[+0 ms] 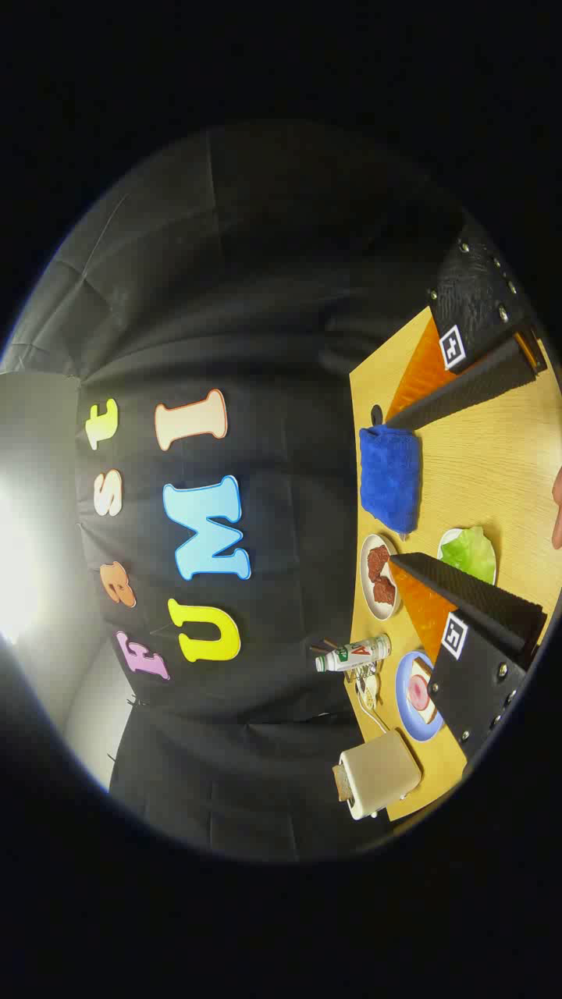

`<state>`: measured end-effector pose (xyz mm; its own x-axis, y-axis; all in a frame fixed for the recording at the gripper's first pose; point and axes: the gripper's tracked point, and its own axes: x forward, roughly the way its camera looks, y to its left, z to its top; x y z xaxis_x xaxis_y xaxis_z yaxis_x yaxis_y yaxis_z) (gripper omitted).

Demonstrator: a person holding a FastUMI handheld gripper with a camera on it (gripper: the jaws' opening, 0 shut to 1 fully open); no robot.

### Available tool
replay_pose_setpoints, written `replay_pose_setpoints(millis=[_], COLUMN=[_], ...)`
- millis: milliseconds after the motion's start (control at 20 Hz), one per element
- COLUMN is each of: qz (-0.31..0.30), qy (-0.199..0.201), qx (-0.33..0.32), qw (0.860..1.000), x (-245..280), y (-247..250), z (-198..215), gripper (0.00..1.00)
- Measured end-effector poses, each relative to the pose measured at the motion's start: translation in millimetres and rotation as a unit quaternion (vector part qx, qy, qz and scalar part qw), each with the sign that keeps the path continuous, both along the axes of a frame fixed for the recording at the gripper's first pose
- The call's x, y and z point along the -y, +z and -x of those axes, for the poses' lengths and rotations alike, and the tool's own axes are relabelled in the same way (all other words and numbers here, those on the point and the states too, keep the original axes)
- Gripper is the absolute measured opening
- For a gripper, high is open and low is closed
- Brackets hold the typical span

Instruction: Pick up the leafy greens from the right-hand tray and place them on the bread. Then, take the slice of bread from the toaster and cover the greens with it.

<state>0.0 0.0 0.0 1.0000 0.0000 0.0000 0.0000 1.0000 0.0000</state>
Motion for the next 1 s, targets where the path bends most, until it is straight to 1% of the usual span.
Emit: replay_pose_setpoints(millis=[550, 1000], qz=[-0.001, -0.004], qy=[0.01, 0.013], qx=[0.019, -0.006], qw=[1.0, 1.0], x=[-7.2, -10.6], y=[8.9, -5.4], z=[4.9, -1.8], gripper=[0.97, 0.97])
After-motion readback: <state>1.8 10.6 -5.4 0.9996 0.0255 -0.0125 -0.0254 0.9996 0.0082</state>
